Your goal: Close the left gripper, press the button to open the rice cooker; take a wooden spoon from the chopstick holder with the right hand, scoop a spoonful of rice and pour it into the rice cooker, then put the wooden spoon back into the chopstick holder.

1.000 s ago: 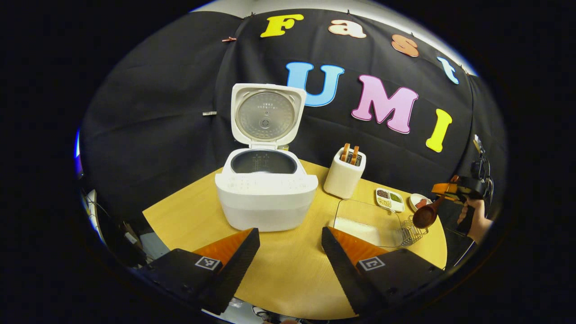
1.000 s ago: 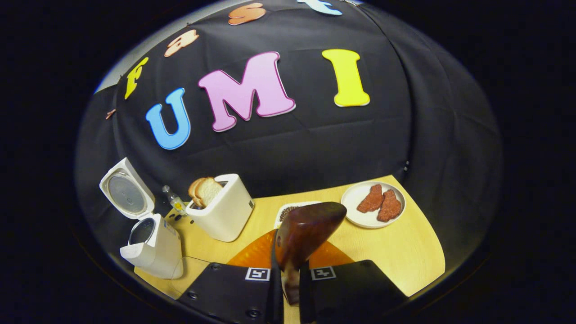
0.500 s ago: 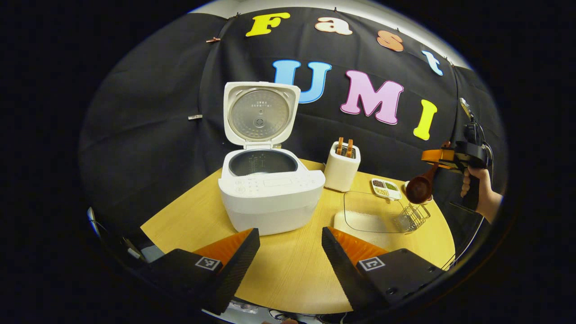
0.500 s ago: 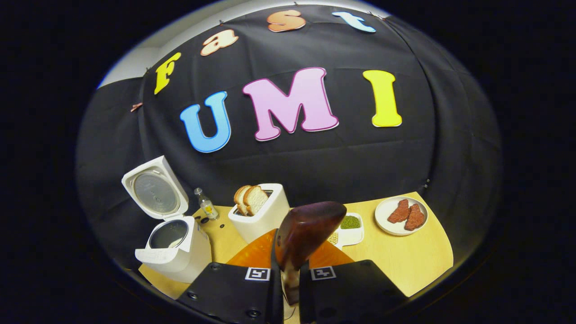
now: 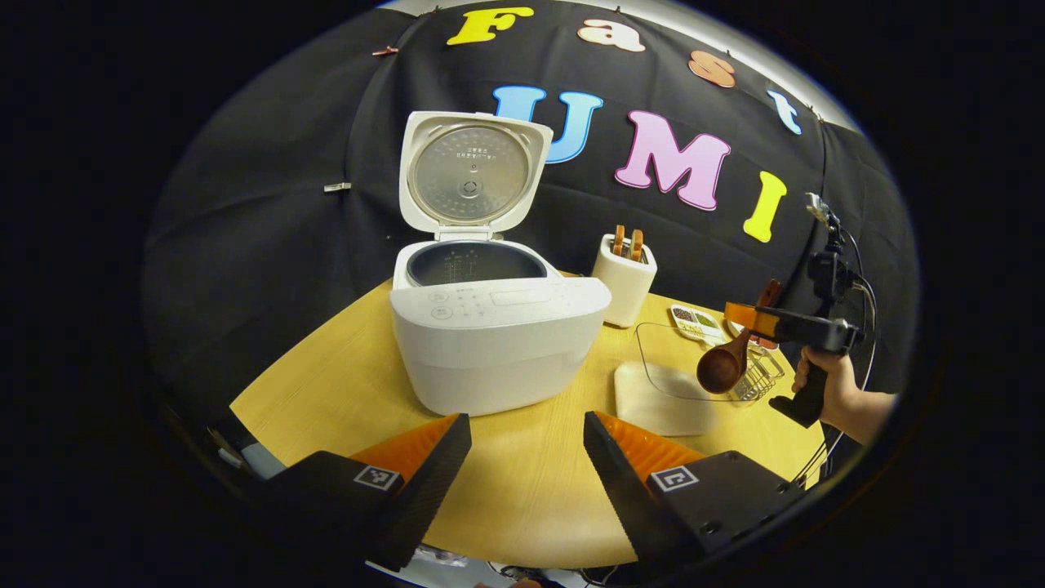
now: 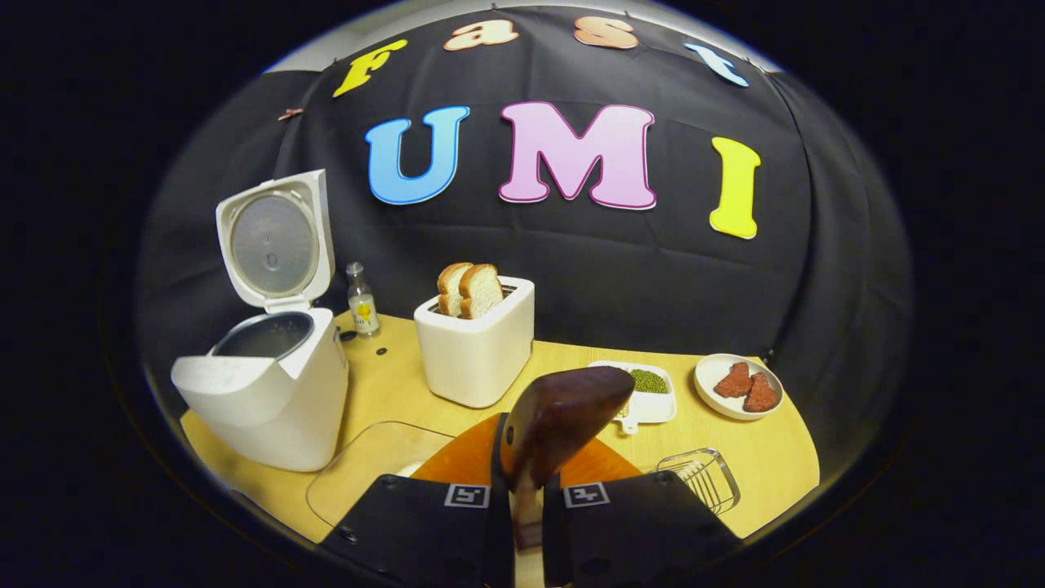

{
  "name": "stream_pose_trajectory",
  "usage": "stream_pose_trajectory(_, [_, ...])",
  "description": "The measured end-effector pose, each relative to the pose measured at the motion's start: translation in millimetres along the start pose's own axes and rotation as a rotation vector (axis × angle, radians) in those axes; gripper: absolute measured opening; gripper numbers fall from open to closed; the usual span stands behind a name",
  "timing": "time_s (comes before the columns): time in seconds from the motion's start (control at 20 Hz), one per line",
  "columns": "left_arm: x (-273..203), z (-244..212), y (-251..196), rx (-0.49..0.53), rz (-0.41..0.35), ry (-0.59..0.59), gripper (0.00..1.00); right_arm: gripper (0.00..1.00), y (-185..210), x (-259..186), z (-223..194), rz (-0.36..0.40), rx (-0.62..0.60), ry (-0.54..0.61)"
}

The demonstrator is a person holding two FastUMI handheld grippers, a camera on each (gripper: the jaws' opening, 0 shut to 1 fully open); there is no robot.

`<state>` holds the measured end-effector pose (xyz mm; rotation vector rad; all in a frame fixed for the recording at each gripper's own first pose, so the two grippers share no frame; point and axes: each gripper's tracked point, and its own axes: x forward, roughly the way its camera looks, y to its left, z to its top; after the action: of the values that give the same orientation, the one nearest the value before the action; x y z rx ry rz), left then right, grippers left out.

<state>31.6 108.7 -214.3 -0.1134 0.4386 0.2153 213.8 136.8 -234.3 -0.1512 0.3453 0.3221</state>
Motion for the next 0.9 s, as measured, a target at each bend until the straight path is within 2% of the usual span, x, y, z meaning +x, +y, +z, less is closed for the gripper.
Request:
stream_pose_trajectory(0.1, [4.7,-5.7,5.8,0.012,-0.008,0.021,0.96,0.18,3.0,5.4,-5.5,-0.035,-0.034,-0.029])
stream_pose_trajectory(0.2, [8.0,-7.8,10.3,0.0,-0.019,0.029,0.96,0.18,8.8,9.7,-23.1,-0.054,-0.068,-0.004])
stream_pose_trajectory(0.4, [10.8,-9.6,17.4,-0.019,-0.023,0.039,0.96,0.18,32.7,6.3,-37.1,-0.042,-0.048,0.012])
stream_pose_trajectory(0.55, [9.5,-10.8,23.3,-0.032,-0.023,0.048,0.96,0.21,65.2,2.8,-39.4,0.008,0.007,0.017])
stream_pose_trajectory(0.6, [9.3,-10.5,25.4,-0.037,-0.02,0.048,0.96,0.18,75.7,2.1,-40.1,0.024,0.033,0.032])
stream_pose_trajectory(0.7, [7.0,-11.5,30.2,-0.042,-0.008,0.049,0.96,0.18,93.5,0.3,-41.4,0.045,0.108,0.065])
stream_pose_trajectory(0.9, [0.5,-15.3,34.2,-0.066,0.008,0.049,0.96,0.18,105.0,3.7,-45.0,0.046,0.284,0.149])
